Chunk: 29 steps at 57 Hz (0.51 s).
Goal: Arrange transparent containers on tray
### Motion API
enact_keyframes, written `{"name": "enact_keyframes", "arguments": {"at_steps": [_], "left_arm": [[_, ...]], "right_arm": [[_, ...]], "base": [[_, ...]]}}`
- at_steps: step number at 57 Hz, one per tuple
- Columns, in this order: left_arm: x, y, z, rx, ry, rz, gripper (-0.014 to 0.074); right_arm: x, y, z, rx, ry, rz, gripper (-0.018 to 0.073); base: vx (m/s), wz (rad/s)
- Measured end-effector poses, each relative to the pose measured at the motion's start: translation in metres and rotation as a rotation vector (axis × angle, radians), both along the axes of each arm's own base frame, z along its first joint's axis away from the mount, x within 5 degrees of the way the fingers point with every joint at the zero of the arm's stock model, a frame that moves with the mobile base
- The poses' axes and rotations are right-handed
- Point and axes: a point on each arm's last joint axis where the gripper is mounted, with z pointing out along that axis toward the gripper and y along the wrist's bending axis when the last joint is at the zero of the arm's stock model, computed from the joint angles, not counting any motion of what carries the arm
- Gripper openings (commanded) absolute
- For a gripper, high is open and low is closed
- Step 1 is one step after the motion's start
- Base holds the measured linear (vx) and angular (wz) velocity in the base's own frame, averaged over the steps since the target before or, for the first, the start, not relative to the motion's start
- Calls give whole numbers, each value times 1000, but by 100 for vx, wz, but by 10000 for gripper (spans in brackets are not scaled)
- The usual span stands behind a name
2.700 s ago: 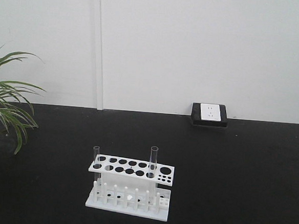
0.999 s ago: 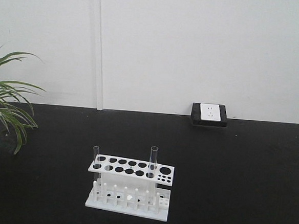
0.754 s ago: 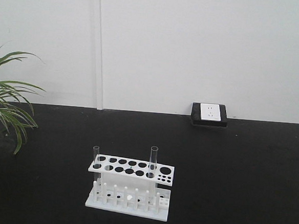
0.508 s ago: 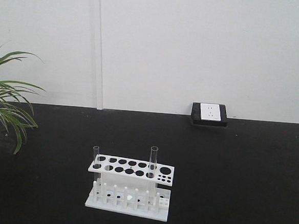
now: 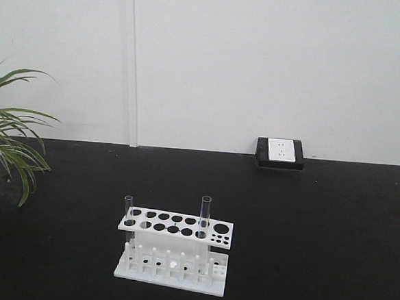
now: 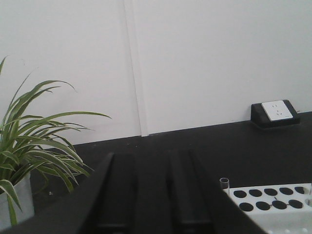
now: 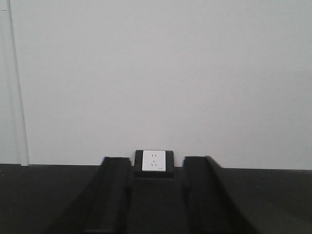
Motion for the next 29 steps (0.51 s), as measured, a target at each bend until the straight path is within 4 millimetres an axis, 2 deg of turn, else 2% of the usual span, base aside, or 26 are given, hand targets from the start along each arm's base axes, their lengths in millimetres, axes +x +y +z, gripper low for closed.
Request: {"name": "enact_keyframes", "arguments": {"at_steps": [5,8,20,29], "left_arm": [[0,0,0,0,1,0,538],[0,0,0,0,1,0,558],[0,0,0,-2,0,0,564],[0,1,1,-77,-5,5,565]], "right_arm": [[0,0,0,1,0,0,693],[0,0,0,2,0,0,731],[0,0,1,8,-9,1,708],[0,0,2,51,-18,6,659]], "base": [[0,0],[0,0],[0,0],[0,0]]}}
